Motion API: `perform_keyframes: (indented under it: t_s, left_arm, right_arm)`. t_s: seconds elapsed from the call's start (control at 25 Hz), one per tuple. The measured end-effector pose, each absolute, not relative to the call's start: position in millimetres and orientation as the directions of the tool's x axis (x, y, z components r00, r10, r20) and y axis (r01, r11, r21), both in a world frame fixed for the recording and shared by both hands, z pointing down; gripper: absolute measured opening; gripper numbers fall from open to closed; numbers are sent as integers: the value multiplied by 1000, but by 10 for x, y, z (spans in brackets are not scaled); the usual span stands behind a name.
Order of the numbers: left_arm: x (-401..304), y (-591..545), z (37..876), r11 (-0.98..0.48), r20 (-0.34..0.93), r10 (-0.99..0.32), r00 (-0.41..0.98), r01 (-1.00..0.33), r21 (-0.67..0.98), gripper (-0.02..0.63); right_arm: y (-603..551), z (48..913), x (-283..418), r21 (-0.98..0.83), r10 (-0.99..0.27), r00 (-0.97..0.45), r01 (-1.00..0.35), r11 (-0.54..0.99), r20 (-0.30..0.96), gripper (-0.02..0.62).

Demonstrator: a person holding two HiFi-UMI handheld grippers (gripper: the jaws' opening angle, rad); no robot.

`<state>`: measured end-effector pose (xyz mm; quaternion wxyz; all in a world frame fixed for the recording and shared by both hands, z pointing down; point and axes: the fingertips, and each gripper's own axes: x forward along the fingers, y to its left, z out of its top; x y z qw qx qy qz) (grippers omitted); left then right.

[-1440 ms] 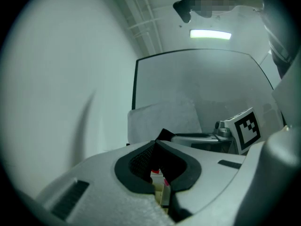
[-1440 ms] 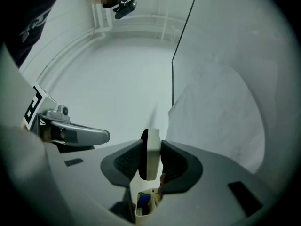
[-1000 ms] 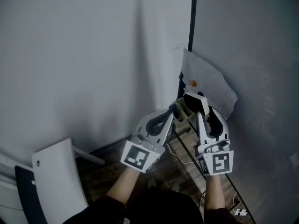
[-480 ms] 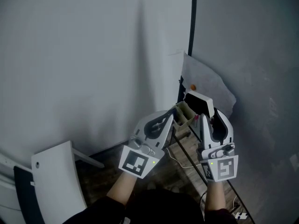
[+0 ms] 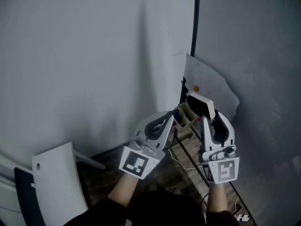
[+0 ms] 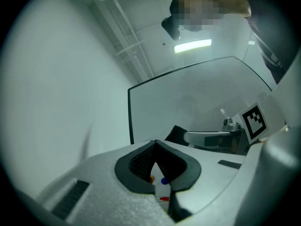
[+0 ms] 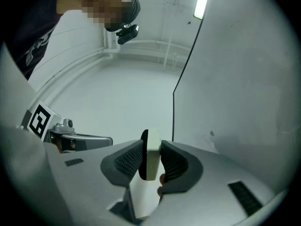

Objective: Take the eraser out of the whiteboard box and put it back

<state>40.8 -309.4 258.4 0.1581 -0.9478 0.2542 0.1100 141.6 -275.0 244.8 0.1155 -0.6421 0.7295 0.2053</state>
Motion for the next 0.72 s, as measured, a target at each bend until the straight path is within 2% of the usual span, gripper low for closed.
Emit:
perform_keyframes:
  t_s: [0.72]
  left_arm:
    - [493,-3308,2908,-852,-210,-443,871,-483,-204,5]
  right_arm:
    - [-2961,2700,1438,139,-927,-113,-988,66,-358,106]
